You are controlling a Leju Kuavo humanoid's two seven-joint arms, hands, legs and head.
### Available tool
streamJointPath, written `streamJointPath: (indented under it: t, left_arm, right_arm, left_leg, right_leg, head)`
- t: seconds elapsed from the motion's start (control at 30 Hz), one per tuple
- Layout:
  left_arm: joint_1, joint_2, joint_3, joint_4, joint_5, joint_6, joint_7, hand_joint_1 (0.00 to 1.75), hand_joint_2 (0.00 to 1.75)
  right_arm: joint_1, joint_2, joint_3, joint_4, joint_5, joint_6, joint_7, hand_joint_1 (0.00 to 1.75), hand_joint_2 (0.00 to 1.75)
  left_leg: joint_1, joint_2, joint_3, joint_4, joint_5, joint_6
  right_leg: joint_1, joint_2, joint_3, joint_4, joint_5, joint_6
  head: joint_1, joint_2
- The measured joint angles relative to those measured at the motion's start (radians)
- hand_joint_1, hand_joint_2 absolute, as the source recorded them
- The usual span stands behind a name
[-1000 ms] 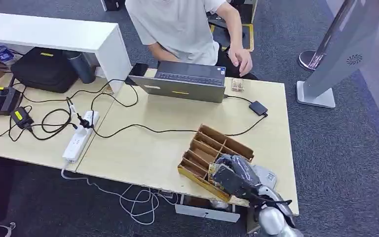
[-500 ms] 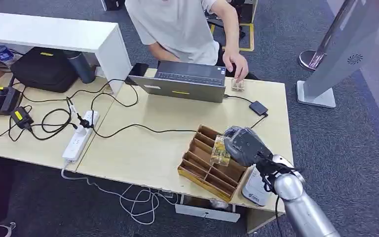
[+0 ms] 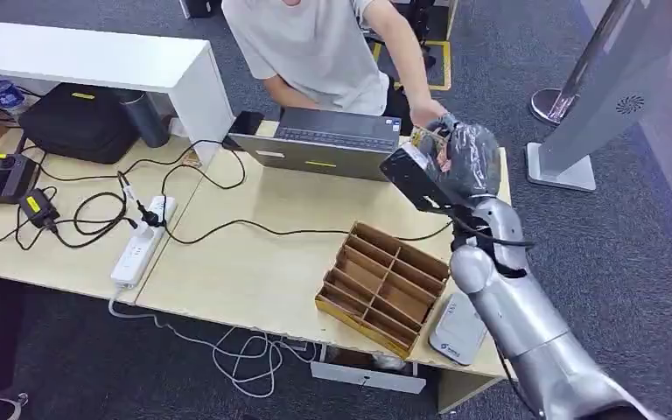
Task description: Pass the card to the sensor for recognition and then transmit it.
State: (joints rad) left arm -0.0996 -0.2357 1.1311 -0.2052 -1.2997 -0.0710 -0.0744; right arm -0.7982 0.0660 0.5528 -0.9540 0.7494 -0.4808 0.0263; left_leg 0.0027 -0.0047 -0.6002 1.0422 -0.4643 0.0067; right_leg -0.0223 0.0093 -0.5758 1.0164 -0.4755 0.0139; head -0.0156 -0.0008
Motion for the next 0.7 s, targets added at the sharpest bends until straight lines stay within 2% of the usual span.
streamJointPath:
  t: [0.2, 0.33, 0.37, 0.47, 0.53, 0.6, 0.7]
  left_arm:
    - [0.003, -0.003, 0.000, 0.000, 0.000, -0.005, -0.002, 0.00, 1.75]
    - [0.004, -0.004, 0.000, 0.000, 0.003, -0.008, -0.002, 0.00, 1.75]
    - [0.005, -0.004, 0.000, 0.000, 0.004, -0.008, -0.002, 0.00, 1.75]
    - [0.004, -0.005, -0.001, 0.000, 0.004, -0.027, 0.015, 0.00, 1.75]
    - [-0.015, -0.004, -0.006, 0.000, -0.001, -0.053, 0.086, 0.00, 1.75]
    - [-0.035, -0.004, -0.008, 0.000, 0.000, -0.059, 0.125, 0.00, 1.75]
    - [-0.043, -0.004, -0.009, 0.000, 0.002, -0.061, 0.134, 0.00, 1.75]
  right_arm:
    - [-0.004, 0.014, -0.005, 0.027, 0.139, -0.111, -0.007, 1.75, 1.75]
    - [-0.004, 0.022, -0.010, 0.041, 0.169, -0.129, -0.019, 1.75, 1.75]
    - [-0.004, 0.024, -0.013, 0.044, 0.171, -0.129, -0.021, 0.00, 1.75]
    - [-0.004, 0.029, -0.022, 0.055, 0.171, -0.126, -0.029, 0.00, 1.75]
    - [-0.005, 0.038, -0.033, 0.067, 0.172, -0.115, -0.028, 0.00, 1.75]
    - [-0.011, 0.047, -0.034, 0.077, 0.183, -0.109, -0.026, 0.00, 1.75]
    - [-0.017, 0.053, -0.041, 0.090, 0.189, -0.109, -0.026, 0.00, 1.75]
  left_leg:
    - [0.000, 0.000, 0.000, 0.000, 0.000, 0.000]
    - [0.000, 0.000, 0.000, 0.000, 0.000, 0.000]
    - [0.000, 0.000, 0.000, 0.000, 0.000, 0.000]
    - [0.000, 0.000, 0.000, 0.000, 0.000, 0.000]
    - [0.000, -0.001, 0.000, 0.000, 0.000, 0.000]
    - [0.000, -0.001, 0.000, 0.000, 0.000, 0.000]
    - [0.000, -0.001, 0.000, 0.000, 0.001, 0.000]
  right_leg:
    - [0.000, 0.000, 0.000, 0.000, 0.000, 0.000]
    - [0.000, 0.000, 0.000, 0.000, 0.000, 0.000]
    - [0.000, 0.000, 0.000, 0.000, 0.000, 0.000]
    - [0.000, 0.000, 0.000, 0.000, 0.000, 0.000]
    - [0.000, 0.000, 0.000, 0.000, 0.000, 0.000]
    - [0.000, 0.000, 0.000, 0.000, 0.000, 0.000]
    - [0.000, 0.000, 0.000, 0.000, 0.000, 0.000]
  head:
    - [0.000, 0.000]
    - [0.000, 0.000]
    - [0.000, 0.000]
    - [0.000, 0.000]
    - [0.000, 0.000]
    - [0.000, 0.000]
    - [0.000, 0.000]
